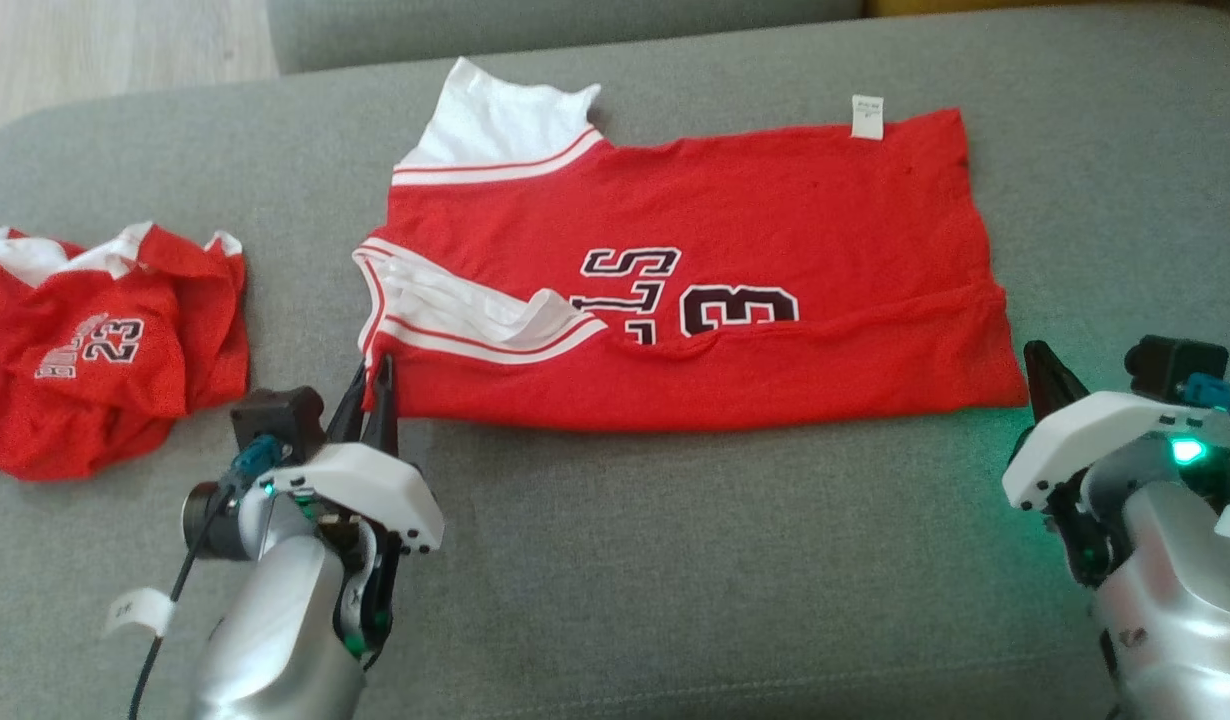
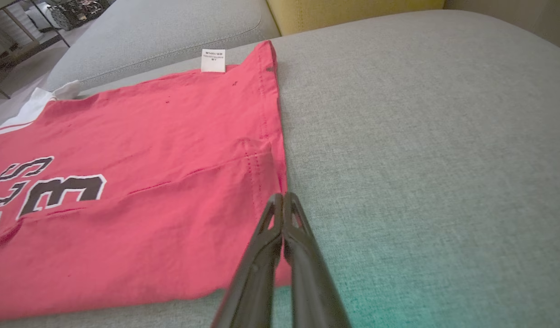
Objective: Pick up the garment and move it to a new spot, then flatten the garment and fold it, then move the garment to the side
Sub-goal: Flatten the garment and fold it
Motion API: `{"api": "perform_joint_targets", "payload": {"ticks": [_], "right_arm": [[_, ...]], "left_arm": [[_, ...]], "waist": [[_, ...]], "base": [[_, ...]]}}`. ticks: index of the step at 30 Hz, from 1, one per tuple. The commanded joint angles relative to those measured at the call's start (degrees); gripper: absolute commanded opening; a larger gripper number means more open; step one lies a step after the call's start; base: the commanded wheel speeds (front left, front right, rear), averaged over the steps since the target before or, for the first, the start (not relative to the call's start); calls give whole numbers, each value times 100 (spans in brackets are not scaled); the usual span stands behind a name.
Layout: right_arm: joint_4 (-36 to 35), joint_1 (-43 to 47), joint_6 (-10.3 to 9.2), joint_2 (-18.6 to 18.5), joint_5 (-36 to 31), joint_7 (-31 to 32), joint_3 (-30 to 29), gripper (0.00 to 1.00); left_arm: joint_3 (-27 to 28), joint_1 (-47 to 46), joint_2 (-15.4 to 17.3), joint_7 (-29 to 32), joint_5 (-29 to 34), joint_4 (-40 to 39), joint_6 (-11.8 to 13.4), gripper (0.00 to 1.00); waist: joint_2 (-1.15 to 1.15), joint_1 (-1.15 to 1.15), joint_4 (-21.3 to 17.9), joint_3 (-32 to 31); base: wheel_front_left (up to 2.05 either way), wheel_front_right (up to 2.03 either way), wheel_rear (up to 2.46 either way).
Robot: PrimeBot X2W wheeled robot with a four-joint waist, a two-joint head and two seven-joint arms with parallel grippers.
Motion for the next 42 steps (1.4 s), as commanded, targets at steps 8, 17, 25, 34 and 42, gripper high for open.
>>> {"api": "perform_joint_targets", "payload": {"ticks": [8,17,25,34,42], "right_arm": [[-612,251,-4,-492,345,555,528,0],[-1427,968,-4,-1024,835,1595,832,0],[-2277,1551,-4,-1195,1103,1956,687,0],[-2878,1836,-4,-979,1016,1249,709,0],[-3212,2077,-4,-699,746,423,671,100]], "left_arm": [[210,237,310,145,-97,-117,0,0],[207,896,514,402,-254,-384,-13,0],[112,1337,633,651,-326,-900,-36,0],[71,1425,607,580,-348,-1118,28,0],[68,1476,552,388,-393,-1042,41,0]], "waist": [[0,0,-23,-390],[0,0,-68,-831],[0,0,-112,-985],[0,0,-161,-1018],[0,0,-159,-998]], "base": [[0,0,0],[0,0,0],[0,0,0],[0,0,0],[0,0,0]]}}
